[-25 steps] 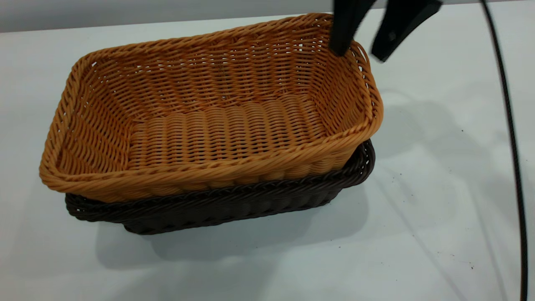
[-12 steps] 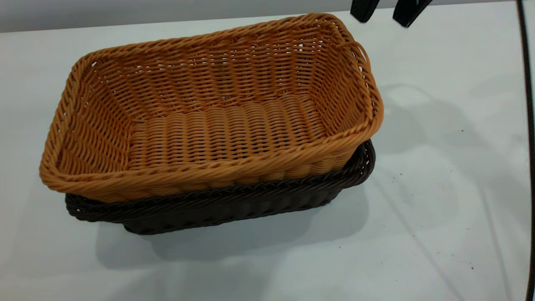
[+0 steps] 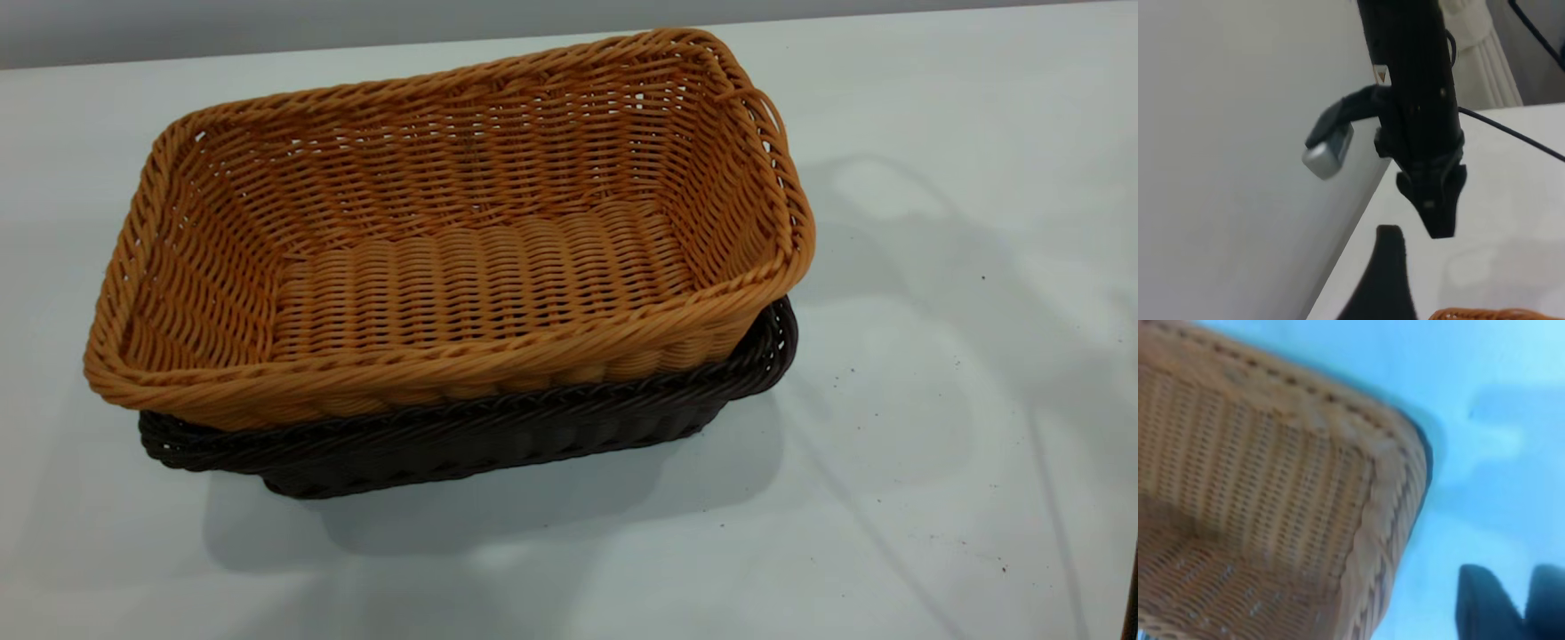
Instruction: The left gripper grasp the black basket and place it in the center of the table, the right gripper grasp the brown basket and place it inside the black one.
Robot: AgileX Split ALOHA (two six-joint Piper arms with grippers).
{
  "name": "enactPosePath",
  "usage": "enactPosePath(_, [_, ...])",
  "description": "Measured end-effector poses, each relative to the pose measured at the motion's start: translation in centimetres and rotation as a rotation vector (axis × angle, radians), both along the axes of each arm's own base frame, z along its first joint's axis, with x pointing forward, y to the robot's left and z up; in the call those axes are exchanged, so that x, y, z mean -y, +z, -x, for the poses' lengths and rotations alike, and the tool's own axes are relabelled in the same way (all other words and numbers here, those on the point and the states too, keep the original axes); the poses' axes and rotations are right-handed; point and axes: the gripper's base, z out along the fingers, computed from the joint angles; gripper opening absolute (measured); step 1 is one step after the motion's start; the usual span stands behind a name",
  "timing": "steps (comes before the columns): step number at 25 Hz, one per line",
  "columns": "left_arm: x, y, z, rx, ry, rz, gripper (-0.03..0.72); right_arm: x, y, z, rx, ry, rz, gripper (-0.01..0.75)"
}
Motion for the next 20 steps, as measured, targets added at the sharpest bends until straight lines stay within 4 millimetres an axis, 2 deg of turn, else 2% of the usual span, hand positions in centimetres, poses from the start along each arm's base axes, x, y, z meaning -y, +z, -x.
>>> enactPosePath(5, [0.0, 0.2, -0.1, -0.025, 0.021, 0.049, 0.526, -0.1, 2.1, -0.6, 0.077, 0.0, -0.017, 0.02])
enactPosePath(12, [0.0, 0.2, -0.1, -0.116, 0.042, 0.129, 0.422, -0.4, 2.4, -0.6, 0.089, 0.037, -0.043, 0.0])
enactPosePath(20, [-0.3, 1.0, -0.5, -0.032, 0.085, 0.173, 0.253, -0.8, 2.7, -0.9, 0.149, 0.084, -0.079, 0.0])
